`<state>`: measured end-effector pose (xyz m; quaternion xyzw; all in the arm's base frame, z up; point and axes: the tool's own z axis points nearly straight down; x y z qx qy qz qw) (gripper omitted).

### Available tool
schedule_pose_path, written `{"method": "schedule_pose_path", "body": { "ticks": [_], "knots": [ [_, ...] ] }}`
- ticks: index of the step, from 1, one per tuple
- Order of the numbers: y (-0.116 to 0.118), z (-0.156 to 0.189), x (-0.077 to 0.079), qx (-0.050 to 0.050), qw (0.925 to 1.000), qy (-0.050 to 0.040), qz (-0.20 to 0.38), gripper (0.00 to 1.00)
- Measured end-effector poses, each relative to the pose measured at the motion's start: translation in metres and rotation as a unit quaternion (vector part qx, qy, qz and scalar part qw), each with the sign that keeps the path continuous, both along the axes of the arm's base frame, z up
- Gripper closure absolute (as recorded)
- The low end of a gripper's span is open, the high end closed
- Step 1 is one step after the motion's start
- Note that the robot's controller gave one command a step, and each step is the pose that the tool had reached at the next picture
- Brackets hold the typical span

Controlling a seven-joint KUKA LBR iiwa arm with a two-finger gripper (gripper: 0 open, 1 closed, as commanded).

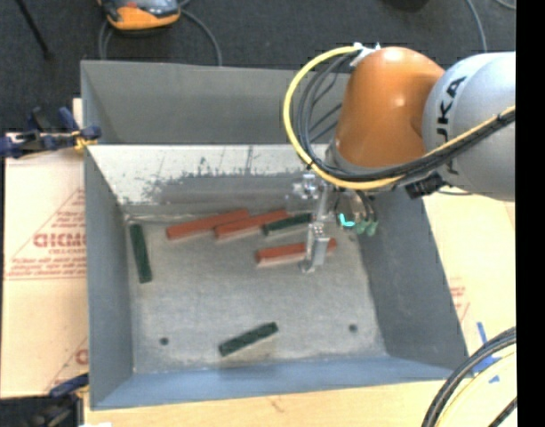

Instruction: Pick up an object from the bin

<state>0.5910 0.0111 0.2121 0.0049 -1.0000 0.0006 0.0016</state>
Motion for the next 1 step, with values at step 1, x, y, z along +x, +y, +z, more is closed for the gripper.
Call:
{"method": "schedule_pose_path", "body": {
  "ticks": [1],
  "knots": [
    [0.0001, 0.0043, 0.0016, 0.000, 1.0000, -0.0039, 0.000, 0.00]
  ]
}}
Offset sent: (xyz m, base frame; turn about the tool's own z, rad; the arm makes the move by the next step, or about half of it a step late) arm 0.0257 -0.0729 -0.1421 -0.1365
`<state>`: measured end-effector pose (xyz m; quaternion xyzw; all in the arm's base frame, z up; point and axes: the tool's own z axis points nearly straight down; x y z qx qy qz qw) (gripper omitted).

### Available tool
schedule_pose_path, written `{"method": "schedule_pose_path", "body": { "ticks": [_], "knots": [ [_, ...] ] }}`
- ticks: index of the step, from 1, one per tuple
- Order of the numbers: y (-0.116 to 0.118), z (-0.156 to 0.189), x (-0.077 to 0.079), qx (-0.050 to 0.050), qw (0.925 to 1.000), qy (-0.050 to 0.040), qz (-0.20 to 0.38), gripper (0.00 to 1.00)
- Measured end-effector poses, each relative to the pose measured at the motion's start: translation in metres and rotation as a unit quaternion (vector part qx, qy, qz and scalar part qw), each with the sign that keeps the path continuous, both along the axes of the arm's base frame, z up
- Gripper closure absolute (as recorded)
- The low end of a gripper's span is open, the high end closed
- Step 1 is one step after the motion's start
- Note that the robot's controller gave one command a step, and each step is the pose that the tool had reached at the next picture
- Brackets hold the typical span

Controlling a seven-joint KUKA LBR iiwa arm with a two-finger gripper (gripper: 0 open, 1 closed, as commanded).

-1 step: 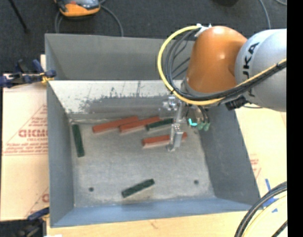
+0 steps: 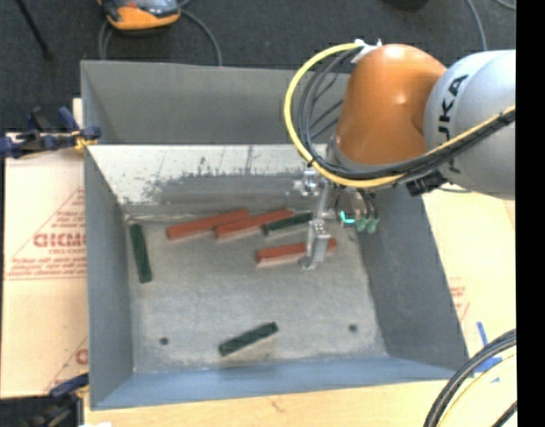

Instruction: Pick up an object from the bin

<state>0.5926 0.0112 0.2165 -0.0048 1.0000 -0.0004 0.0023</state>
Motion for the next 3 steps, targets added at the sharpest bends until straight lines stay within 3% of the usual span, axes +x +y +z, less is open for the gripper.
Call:
{"method": "schedule_pose_path", "body": {
  "ticks": [1, 2, 3],
  "knots": [
    [-0.020, -0.039, 0.010, 0.000, 0.9998, -0.0049, 0.019, 0.00],
    [-0.043, -0.109, 0.000, -0.001, 0.9950, -0.0015, 0.100, 0.00],
    [-0.048, -0.144, 0.002, -0.001, 0.9908, -0.0017, 0.136, 1.00]
  ]
}}
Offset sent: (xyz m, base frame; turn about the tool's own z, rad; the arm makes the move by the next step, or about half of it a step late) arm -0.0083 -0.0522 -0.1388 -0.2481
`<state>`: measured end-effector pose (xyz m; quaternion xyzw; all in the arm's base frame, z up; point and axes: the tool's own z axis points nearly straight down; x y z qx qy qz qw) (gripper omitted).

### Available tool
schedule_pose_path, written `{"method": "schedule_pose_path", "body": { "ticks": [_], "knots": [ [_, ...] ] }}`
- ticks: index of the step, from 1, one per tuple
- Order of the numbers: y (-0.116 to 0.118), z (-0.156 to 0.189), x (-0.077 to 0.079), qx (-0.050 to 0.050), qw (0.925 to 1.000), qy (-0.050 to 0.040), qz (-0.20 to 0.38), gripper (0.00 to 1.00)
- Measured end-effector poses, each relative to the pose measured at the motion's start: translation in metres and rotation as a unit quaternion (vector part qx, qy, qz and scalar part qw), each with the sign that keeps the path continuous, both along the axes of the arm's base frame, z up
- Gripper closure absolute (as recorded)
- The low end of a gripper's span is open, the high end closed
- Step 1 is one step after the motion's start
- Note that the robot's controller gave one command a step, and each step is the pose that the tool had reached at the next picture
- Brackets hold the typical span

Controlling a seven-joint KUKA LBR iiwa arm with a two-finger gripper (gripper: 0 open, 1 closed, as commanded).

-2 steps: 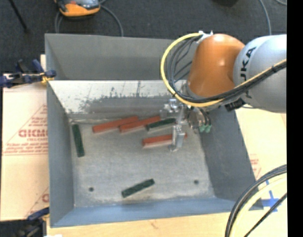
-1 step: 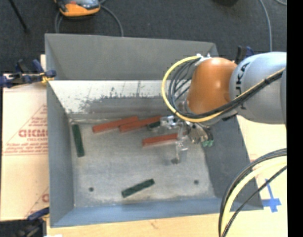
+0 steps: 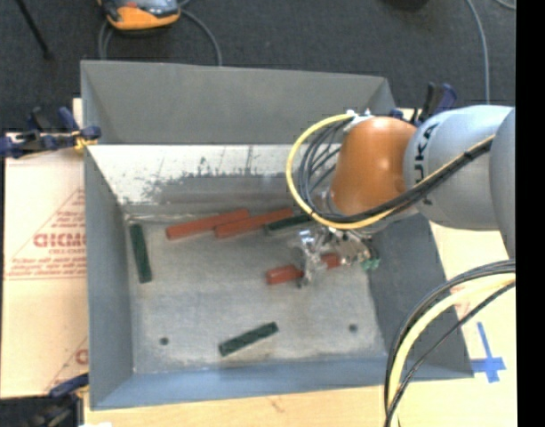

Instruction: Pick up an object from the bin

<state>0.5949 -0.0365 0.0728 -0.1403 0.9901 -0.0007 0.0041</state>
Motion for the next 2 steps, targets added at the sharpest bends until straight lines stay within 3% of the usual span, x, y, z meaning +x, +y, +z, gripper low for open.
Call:
{"method": "schedule_pose_path", "body": {
  "ticks": [1, 2],
  "knots": [
    [0.000, 0.000, 0.000, 0.000, 1.0000, 0.0000, 0.000, 1.00],
    [0.028, 0.189, 0.003, 0.000, 1.0000, -0.0025, 0.006, 1.00]
  ]
}}
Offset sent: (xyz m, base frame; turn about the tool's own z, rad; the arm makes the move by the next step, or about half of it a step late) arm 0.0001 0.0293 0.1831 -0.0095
